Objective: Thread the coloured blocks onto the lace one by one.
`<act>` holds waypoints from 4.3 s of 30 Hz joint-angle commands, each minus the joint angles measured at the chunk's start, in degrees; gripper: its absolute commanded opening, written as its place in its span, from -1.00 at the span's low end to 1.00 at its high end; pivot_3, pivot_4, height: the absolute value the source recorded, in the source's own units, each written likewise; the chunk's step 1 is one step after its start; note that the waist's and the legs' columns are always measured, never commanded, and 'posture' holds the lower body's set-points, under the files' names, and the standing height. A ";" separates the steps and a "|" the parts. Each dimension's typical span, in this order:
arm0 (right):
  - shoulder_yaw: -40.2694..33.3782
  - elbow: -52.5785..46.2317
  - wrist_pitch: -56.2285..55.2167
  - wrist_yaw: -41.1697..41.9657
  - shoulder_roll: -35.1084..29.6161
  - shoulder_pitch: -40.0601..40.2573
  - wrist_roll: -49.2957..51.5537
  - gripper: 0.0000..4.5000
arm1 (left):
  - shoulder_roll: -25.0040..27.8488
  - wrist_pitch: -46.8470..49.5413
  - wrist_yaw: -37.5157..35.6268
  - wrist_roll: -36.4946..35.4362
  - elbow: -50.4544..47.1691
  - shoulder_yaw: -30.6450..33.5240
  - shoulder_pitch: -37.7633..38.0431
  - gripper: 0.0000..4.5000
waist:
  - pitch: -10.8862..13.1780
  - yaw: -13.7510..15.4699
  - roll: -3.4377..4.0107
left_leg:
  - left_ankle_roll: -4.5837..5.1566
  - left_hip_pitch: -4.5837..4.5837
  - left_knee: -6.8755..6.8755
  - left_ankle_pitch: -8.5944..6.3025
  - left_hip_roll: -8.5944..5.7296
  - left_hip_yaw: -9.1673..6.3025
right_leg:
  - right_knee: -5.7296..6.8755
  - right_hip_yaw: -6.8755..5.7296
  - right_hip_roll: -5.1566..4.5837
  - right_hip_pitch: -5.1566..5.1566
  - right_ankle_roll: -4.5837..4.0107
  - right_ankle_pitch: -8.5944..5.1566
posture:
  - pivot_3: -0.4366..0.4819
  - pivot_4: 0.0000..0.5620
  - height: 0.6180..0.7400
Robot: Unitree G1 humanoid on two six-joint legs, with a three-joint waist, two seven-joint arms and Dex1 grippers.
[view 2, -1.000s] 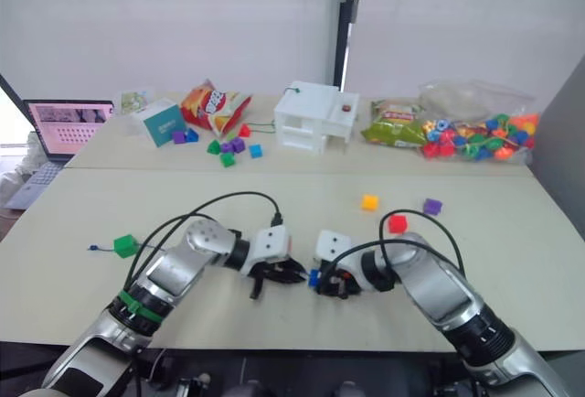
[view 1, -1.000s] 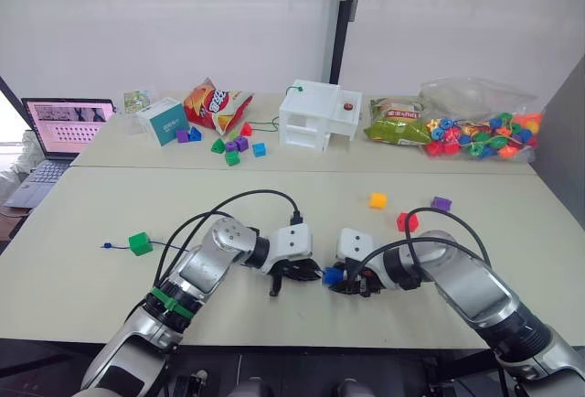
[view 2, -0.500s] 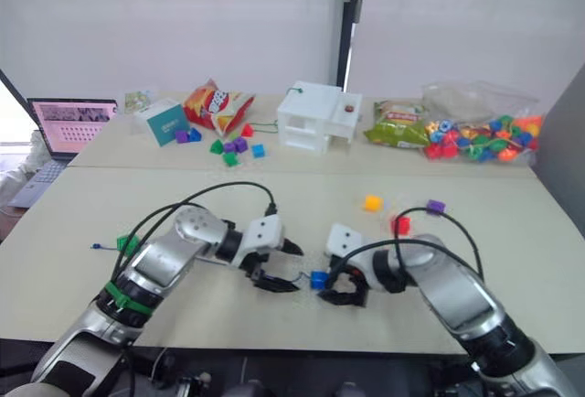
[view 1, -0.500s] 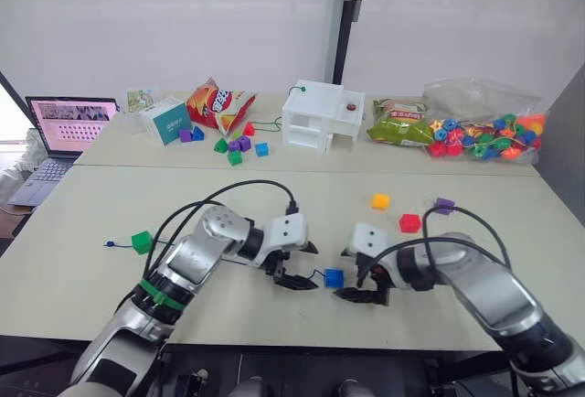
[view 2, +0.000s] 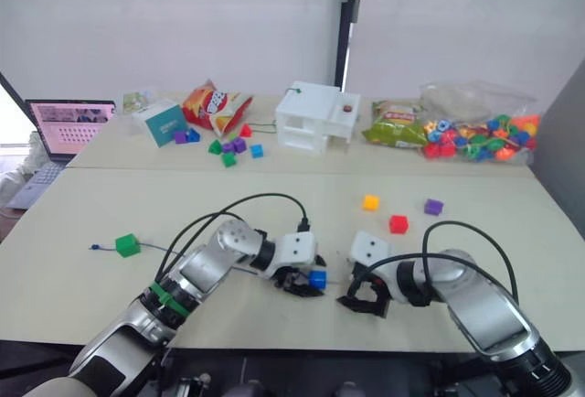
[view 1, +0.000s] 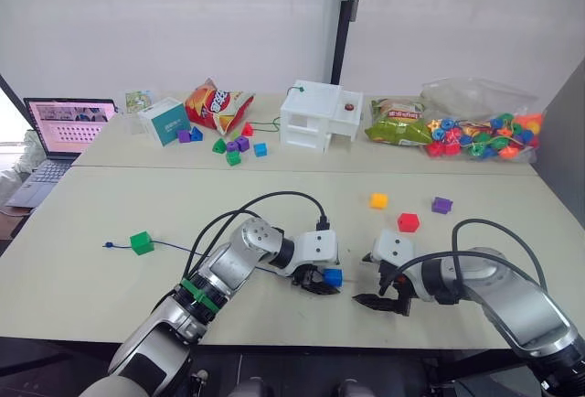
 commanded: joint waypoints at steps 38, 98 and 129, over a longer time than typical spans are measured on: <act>2.46 2.95 -9.93 1.90 0.85 -2.14 0.16 -1.00 | 37.16 -15.57 -10.21 -0.71 13.60 15.29 9.63 -0.42 | -0.01 -2.38 0.01 | -0.03 0.35 -0.28 0.01 0.44 0.03 | 0.03 0.07 0.43 0.01 -0.25 -0.05 | -0.05 -0.47 1.00; 8.29 2.88 -3.14 3.74 2.68 -9.42 -1.10 -1.00 | 5.34 -3.15 -3.28 -7.61 -2.66 7.59 3.96 -0.98 | 0.06 -0.08 -0.14 | -0.03 -0.01 0.05 0.01 0.30 0.11 | 0.02 0.03 0.26 -0.08 -0.14 0.03 | -0.05 -0.47 1.00; -28.09 -5.54 12.82 -39.56 25.86 9.09 -3.90 0.99 | 6.46 -1.13 -3.48 -8.93 -4.14 9.31 5.07 -1.00 | 0.04 -0.14 -0.10 | -0.07 0.03 -0.07 0.03 0.22 0.07 | 0.09 0.07 0.23 -0.10 -0.14 0.03 | -0.05 -0.47 1.00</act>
